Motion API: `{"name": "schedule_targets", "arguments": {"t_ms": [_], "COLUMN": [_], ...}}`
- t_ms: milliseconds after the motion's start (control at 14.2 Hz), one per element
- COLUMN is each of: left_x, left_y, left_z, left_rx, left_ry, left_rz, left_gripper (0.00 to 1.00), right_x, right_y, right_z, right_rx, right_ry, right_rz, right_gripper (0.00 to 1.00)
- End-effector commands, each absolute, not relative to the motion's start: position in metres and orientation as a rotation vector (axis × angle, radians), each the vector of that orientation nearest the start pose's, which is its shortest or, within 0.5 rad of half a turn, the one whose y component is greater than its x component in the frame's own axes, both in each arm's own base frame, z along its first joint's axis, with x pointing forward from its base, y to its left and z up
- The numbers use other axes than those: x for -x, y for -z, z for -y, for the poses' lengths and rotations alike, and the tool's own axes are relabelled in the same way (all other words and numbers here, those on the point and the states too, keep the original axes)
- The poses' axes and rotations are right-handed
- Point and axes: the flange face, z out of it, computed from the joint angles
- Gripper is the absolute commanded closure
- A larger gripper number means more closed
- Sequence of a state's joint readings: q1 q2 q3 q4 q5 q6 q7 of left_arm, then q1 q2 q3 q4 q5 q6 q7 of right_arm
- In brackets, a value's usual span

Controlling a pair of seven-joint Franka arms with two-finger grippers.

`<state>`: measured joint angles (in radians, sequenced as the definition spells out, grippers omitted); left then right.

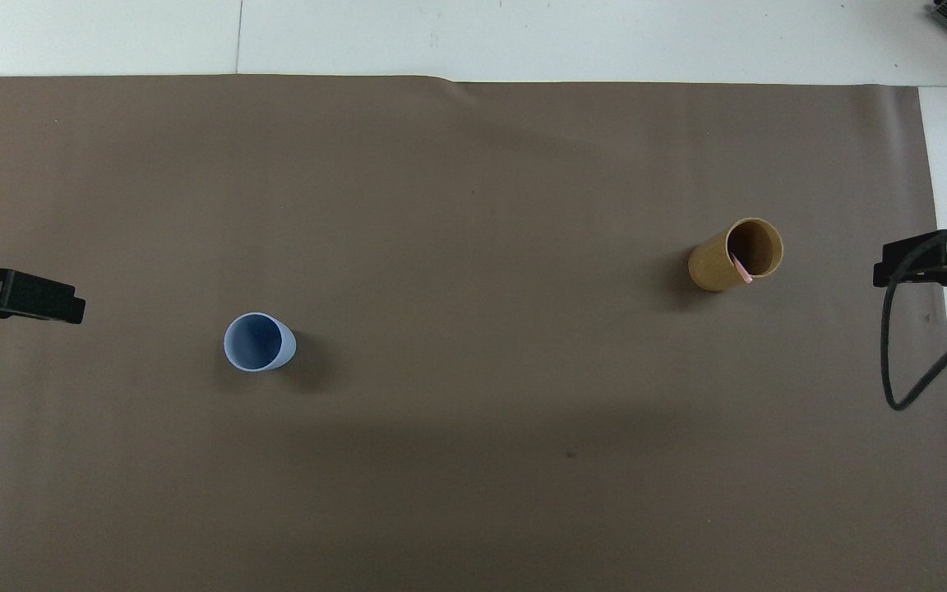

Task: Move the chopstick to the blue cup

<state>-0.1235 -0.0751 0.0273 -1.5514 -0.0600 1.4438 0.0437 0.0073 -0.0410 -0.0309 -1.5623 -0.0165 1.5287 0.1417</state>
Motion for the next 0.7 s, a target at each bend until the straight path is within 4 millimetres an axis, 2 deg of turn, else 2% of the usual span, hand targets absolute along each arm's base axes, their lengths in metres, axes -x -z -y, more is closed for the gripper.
{"name": "schedule_targets", "arguments": {"t_ms": [0,141,634], "left_x": [-0.5109,-0.5119,-0.5115], "left_y": [-0.6648,-0.6640,-0.6627], "left_z": [0.0435,0.0373,0.0363], "left_rx": [3.203,3.205,3.204], "left_ry": [-0.043,-0.045,-0.050], "left_rz": [-0.211,-0.191,-0.181], "left_gripper": [0.00,0.00,0.00], "right_x": [-0.5356,-0.5356,-0.5362], "right_y": [-0.6469,-0.6474,-0.6478], "right_z": [0.0179,0.0162,0.0129], "right_rx": [3.147,3.147,3.147], "right_ry": [0.013,0.021,0.028], "right_rz": [-0.240,-0.243,-0.236], "right_gripper": [0.00,0.00,0.00]}}
